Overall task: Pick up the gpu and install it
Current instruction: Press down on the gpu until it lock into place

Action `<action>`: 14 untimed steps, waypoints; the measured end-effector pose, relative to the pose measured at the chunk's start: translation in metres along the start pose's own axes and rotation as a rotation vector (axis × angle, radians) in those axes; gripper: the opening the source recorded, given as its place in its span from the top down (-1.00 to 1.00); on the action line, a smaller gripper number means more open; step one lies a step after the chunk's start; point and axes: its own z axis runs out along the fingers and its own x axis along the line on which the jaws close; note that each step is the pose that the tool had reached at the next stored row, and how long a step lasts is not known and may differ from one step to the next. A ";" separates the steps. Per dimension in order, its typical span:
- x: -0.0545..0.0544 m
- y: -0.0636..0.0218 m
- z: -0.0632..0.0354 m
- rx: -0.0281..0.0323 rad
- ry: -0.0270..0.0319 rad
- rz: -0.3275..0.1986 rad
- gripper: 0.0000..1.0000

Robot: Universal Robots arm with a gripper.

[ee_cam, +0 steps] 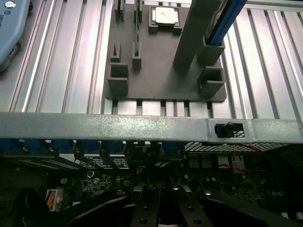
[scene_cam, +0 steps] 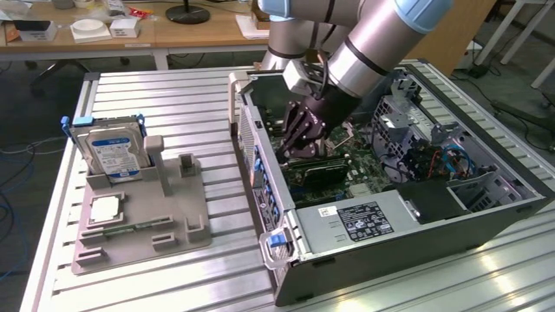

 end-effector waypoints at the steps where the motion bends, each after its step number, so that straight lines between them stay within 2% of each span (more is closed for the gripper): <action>1: 0.000 -0.0017 -0.0006 -0.0006 0.0000 0.000 0.80; 2: 0.000 -0.0033 -0.0013 -0.0033 -0.0001 0.000 0.80; 4: 0.000 -0.0076 -0.0034 -0.0184 -0.0006 0.001 0.80; 5: 0.000 -0.0099 -0.0045 -0.0301 -0.0007 0.002 0.80; 9: 0.000 -0.0171 -0.0079 -0.0905 -0.0015 0.005 0.80; 11: 0.000 -0.0192 -0.0089 -0.1169 -0.0018 0.007 0.80; 12: 0.000 -0.0193 -0.0090 -0.1240 -0.0016 0.007 0.80; 14: 0.001 -0.0193 -0.0090 -0.1334 -0.0008 0.006 0.80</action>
